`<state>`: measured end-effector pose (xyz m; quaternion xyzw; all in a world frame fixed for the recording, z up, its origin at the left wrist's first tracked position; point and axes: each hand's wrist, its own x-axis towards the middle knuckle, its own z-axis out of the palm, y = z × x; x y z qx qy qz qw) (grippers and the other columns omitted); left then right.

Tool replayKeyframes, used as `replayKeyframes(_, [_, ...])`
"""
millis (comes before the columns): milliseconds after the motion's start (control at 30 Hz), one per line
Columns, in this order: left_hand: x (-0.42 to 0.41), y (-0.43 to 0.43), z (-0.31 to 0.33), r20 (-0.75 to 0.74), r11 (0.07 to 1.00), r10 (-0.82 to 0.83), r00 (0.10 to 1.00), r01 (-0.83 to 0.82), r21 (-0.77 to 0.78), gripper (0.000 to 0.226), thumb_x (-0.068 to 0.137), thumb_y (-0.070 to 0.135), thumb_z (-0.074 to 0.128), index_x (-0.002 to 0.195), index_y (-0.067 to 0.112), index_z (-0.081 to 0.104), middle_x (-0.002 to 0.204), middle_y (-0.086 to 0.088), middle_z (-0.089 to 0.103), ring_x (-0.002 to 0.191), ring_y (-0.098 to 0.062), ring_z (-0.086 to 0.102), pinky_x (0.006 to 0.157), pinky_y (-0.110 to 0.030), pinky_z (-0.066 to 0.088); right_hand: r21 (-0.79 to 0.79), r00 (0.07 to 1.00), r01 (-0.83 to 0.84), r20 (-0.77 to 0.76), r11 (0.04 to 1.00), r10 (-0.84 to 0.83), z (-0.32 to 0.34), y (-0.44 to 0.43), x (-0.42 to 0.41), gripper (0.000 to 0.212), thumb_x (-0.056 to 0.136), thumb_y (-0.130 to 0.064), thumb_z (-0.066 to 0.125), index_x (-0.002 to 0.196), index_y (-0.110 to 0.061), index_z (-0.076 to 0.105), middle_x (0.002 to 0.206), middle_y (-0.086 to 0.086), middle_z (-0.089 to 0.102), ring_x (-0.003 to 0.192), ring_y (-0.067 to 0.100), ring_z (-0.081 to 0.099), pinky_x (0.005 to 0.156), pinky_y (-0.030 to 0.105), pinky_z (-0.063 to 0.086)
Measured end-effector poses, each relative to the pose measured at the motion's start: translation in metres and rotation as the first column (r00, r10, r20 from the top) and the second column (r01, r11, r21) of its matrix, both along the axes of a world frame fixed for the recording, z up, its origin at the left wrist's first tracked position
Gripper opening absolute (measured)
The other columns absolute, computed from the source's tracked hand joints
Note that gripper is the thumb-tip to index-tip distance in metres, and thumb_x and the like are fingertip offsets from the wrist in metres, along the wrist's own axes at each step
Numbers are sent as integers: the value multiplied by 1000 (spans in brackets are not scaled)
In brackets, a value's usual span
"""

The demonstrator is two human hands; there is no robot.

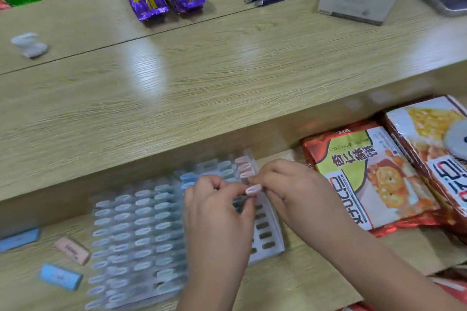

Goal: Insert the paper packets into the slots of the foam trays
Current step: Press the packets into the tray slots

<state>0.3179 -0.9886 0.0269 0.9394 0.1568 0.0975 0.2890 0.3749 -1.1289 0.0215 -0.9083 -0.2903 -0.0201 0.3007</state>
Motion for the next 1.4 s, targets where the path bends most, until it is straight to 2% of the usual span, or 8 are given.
replayKeyframes(233, [4,-13,-5,-34,989,69,997,-64,134,14,68,27,87,78,30,78,85,2,48,82,-21,40,72,-36,40,105,998,0,-60,994,6,-6,-13,-5,36,85,-18,60,117,-34,64,110,-20,62,102,6,56,86,22,45])
replayKeyframes(400, [2,-12,-5,-56,995,74,996,-70,71,15,77,28,82,91,32,79,93,3,48,91,-17,36,81,-35,39,144,1000,-13,-3,990,14,-12,-13,-8,11,91,-23,67,99,-28,69,97,-18,66,91,7,60,78,27,48])
replayKeyframes(600, [-18,19,14,11,993,28,1000,-27,-113,27,85,36,65,108,48,62,103,26,46,105,-6,46,80,-16,35,75,991,-65,124,995,55,-12,-16,-4,18,83,-5,72,92,-21,71,93,-11,69,84,19,63,68,36,52])
replayKeyframes(767, [-56,74,27,210,999,30,977,-24,-32,18,90,36,57,98,32,72,99,16,54,100,-12,54,74,-41,52,-66,991,-28,128,997,36,-5,-6,-16,25,74,-4,82,93,-18,77,96,-2,64,83,23,59,50,35,49])
replayKeyframes(867, [-85,116,23,214,990,138,967,-136,-24,21,88,33,57,103,31,72,101,15,56,99,-11,55,81,-56,52,-9,982,51,184,999,-48,3,7,-25,17,84,-10,67,97,-16,77,95,1,59,84,29,57,62,37,46])
replayKeyframes(1000, [-129,177,7,138,960,278,951,-280,-1,28,84,21,60,110,22,71,108,4,58,103,-24,58,87,-53,51,67,987,-14,162,998,3,19,65,-62,26,87,-21,52,97,-17,76,94,-3,62,85,23,58,68,35,46])
replayKeyframes(1233, [-187,274,-19,-46,891,454,890,-454,9,38,89,22,65,126,28,59,120,6,44,102,-22,57,86,-47,52,47,955,-295,54,954,293,29,212,-119,23,85,-18,66,108,-23,70,97,-11,66,88,19,62,68,32,54])
replayKeyframes(1400, [-187,325,-28,-55,888,456,888,-451,93,37,90,23,63,127,15,61,123,-6,50,107,-31,55,92,-46,49,-251,951,-305,-40,919,305,14,291,-128,38,95,-27,59,133,-24,55,107,-6,62,101,22,53,81,35,51])
